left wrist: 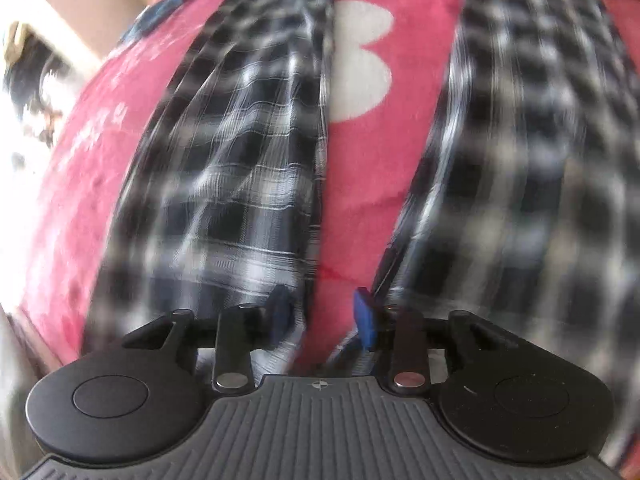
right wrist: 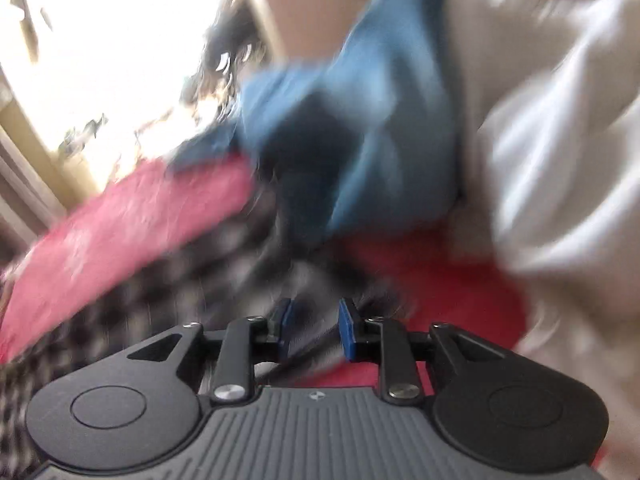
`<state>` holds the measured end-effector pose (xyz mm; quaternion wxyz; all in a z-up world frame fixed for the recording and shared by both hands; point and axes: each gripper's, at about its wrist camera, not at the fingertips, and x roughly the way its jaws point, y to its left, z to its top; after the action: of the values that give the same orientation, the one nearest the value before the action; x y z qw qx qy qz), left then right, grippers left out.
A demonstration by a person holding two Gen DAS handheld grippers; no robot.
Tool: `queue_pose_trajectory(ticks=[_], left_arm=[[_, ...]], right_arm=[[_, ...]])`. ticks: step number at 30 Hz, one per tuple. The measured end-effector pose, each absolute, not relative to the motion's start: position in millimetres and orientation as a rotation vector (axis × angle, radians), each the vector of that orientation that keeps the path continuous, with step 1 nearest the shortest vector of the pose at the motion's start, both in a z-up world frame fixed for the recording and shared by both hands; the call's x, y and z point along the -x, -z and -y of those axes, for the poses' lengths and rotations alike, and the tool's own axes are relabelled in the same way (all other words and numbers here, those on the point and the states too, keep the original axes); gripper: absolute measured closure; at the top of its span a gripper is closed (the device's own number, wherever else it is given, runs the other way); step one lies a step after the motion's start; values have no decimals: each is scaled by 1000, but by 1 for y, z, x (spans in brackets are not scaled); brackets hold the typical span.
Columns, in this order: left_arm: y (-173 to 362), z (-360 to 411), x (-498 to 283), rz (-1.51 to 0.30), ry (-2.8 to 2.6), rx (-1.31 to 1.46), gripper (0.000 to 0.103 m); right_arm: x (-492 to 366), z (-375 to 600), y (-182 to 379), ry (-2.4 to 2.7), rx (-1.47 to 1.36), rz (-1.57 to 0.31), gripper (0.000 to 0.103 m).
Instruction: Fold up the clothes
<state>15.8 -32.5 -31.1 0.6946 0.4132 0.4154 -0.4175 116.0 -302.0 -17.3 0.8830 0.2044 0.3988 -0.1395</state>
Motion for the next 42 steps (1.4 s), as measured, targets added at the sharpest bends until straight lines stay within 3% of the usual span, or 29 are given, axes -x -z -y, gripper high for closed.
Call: queue_pose_trajectory(ticks=[2,6,10,15,17,23,27,35,42], left_arm=[[23,23,-9,-959,894,-851,58],[2,-22,8,-983,768,-626,48],[-17,-100,30,-1001,518,-279,46],[-20,-203,80,-1020,181,76,42],[-13,-243,103,-1038,39,216,42],[15,-302,164,-1057,-116,533,42],[39,-311,172,-1026,-133,671,42],[69,-323,174,-942,-153,839,43],[69,-326,160,-907,-147,879,62]], right_arm=[[-117,303,35,464,-319,-935,77],[-69,317,5,488,-526,-810,74],[-15,296,-35,319,-630,-727,68],[59,263,-41,96,-830,-779,61],[89,251,-25,59,-923,-832,56],[168,236,16,70,-1173,-940,53],[225,235,31,119,-1392,-929,48],[287,236,72,382,-1559,-819,46],[280,239,77,404,-1538,-734,44]])
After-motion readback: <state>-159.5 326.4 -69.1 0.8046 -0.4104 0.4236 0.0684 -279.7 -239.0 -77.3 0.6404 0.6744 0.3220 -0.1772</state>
